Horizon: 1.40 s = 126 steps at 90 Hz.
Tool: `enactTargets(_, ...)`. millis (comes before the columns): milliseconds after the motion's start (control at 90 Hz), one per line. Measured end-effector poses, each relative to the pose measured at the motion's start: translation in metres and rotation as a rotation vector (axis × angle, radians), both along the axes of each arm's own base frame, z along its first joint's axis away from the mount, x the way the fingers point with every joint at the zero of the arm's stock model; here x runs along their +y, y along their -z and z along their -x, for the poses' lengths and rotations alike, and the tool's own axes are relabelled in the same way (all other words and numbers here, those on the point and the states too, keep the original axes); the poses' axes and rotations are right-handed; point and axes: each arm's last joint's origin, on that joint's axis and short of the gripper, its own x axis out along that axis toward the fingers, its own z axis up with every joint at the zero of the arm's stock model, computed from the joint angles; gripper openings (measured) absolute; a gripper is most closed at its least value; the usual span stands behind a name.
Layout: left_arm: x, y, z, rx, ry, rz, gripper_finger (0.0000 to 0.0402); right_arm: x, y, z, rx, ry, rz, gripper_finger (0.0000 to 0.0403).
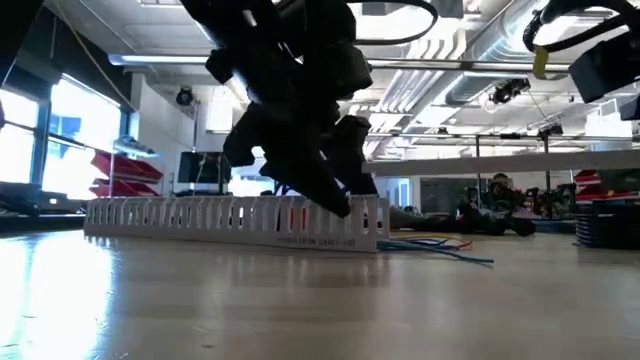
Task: Ziptie cables
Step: Close the white cable duct
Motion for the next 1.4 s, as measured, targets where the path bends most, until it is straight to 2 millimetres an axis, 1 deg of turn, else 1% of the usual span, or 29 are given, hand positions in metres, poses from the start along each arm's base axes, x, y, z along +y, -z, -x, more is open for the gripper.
enactTargets(89, -0.003, 0.005, 0.003, 0.043, 0.007, -0.005, 0.0266, 0.002, 0.003, -0.001, 0.022, -0.002, -0.024, 0.0196)
enactTargets(167, -0.005, 0.0, 0.004, 0.029, -0.013, -0.011, 0.0266, 0.003, 0.004, -0.001, 0.027, 0.0, -0.036, 0.0196)
enactTargets(389, -0.009, -0.009, 0.004, -0.003, -0.031, 0.001, 0.0266, 0.007, 0.004, -0.009, -0.044, 0.017, -0.089, 0.0196)
enactTargets(589, -0.009, -0.007, 0.004, 0.009, -0.041, 0.008, 0.0266, 0.008, 0.009, -0.011, -0.028, 0.061, -0.092, 0.0196)
enactTargets(811, -0.009, -0.005, 0.004, 0.018, -0.06, 0.021, 0.0266, 0.014, 0.016, -0.019, -0.056, 0.067, -0.156, 0.0196)
enactTargets(1100, -0.009, 0.006, 0.0, 0.028, -0.078, 0.025, 0.0266, 0.015, 0.016, -0.02, -0.056, 0.107, -0.16, 0.0196)
enactTargets(1289, -0.01, 0.007, 0.0, 0.041, -0.093, 0.076, 0.0266, 0.015, 0.002, -0.019, -0.014, 0.099, -0.099, 0.0196)
enactTargets(1400, -0.01, 0.006, 0.0, 0.039, -0.091, 0.102, 0.0266, 0.016, 0.0, -0.02, -0.027, 0.073, -0.099, 0.0196)
